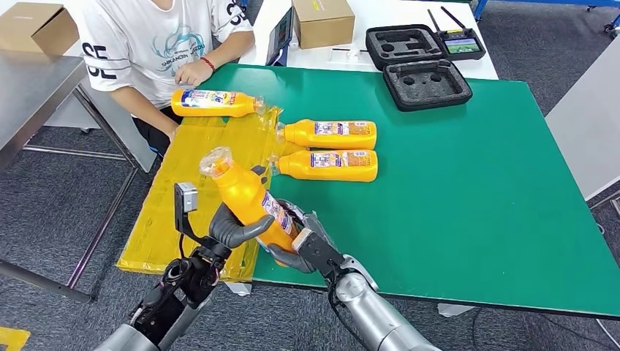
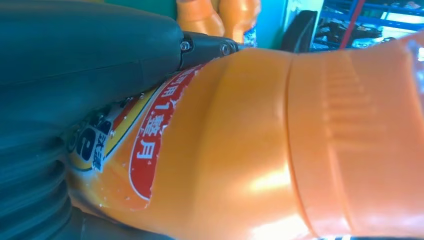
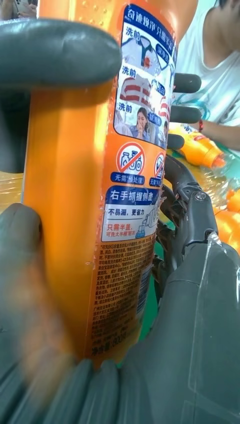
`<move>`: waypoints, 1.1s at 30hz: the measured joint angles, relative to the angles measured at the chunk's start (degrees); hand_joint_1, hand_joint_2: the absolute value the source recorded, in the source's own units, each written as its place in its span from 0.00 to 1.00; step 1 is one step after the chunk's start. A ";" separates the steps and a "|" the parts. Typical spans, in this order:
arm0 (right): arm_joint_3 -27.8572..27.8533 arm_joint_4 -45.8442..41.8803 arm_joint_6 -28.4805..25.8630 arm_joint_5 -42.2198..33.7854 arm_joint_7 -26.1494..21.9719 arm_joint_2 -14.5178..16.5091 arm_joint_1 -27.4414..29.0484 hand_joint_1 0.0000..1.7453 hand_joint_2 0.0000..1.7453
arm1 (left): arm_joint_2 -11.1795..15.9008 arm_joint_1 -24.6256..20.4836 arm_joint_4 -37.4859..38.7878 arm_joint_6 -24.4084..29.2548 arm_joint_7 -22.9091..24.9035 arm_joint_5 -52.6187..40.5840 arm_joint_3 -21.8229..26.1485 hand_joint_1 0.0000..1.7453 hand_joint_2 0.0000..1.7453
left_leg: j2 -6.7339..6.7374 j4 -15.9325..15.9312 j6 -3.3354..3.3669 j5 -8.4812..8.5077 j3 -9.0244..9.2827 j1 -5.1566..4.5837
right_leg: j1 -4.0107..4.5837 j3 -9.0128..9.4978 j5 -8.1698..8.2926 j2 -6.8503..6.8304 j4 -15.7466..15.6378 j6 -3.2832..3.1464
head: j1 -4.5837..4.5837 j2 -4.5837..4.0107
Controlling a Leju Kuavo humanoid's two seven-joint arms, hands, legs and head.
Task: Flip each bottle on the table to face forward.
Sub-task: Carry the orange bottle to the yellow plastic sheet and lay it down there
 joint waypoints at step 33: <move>-0.38 -14.60 -20.14 0.94 1.37 0.22 4.35 0.00 0.00 | -0.74 -0.96 -5.29 29.94 -9.78 -17.90 2.49 1.00 1.00 | -0.01 0.00 0.00 0.00 -0.05 0.01 | 0.01 -0.02 0.00 0.01 0.01 0.00 | 0.01 0.00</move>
